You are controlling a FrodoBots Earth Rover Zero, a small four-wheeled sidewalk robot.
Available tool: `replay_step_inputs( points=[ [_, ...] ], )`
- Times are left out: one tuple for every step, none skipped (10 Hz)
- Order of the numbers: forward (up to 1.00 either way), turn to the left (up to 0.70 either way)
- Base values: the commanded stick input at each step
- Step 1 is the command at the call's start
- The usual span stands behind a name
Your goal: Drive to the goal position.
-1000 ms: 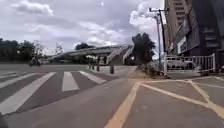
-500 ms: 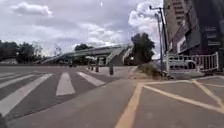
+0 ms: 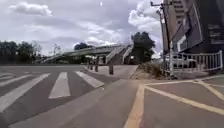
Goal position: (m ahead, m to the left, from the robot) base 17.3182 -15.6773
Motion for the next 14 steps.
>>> replay_step_inputs(
  points=[
    [0.45,0.00],
    [0.45,0.00],
    [0.45,0.00],
    [0.45,0.00],
    [0.45,0.00],
    [0.45,0.00],
    [0.45,0.00],
    [0.45,0.00],
    [0.45,0.00],
    [0.45,0.00],
    [0.45,0.00],
    [0.45,0.00],
    [0.45,0.00],
    [0.45,0.00]
  ],
)
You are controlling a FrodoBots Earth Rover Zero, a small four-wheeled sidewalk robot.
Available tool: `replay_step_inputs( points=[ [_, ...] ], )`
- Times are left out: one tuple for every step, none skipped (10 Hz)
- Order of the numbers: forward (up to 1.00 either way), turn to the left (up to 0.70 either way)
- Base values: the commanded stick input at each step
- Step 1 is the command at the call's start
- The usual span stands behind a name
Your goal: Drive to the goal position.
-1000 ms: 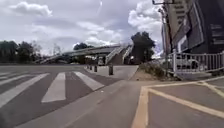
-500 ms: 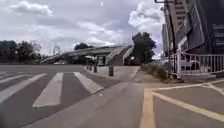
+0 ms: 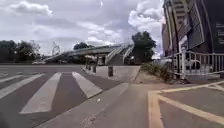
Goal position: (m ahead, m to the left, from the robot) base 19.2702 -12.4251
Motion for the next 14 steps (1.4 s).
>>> replay_step_inputs(
  points=[
    [0.45,0.00],
    [0.45,0.00],
    [0.45,0.00],
    [0.45,0.00],
    [0.45,0.00],
    [0.45,0.00],
    [0.45,0.00],
    [0.45,0.00],
    [0.45,0.00],
    [0.45,0.00],
    [0.45,0.00],
    [0.45,0.00],
    [0.45,0.00],
    [0.45,0.00]
  ],
)
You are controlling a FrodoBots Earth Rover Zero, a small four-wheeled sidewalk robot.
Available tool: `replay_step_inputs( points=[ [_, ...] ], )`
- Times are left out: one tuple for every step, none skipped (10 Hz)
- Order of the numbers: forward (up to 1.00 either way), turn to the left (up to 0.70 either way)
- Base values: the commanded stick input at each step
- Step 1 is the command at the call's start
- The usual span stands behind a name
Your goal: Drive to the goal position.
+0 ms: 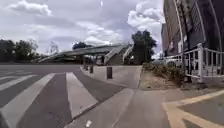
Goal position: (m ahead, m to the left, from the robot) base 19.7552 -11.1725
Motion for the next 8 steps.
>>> replay_step_inputs(
  points=[
    [0.45,0.00],
    [0.45,0.00],
    [0.45,0.00],
    [0.45,0.00],
    [0.45,0.00],
    [0.45,0.00],
    [0.45,0.00],
    [0.45,0.00]
  ],
)
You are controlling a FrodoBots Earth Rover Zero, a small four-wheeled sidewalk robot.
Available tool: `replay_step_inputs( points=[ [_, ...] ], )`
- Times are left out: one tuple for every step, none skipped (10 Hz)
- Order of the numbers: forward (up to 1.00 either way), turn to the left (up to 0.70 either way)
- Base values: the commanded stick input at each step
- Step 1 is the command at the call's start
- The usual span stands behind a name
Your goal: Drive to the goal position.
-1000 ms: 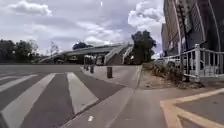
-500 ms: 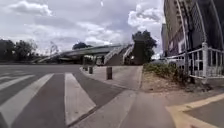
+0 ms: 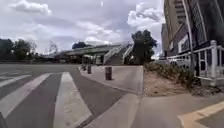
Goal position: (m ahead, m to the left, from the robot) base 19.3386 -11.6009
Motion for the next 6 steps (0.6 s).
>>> replay_step_inputs(
  points=[
    [0.45,0.00],
    [0.45,0.00],
    [0.45,0.00],
    [0.45,0.00],
    [0.45,0.00],
    [0.45,0.00]
  ],
)
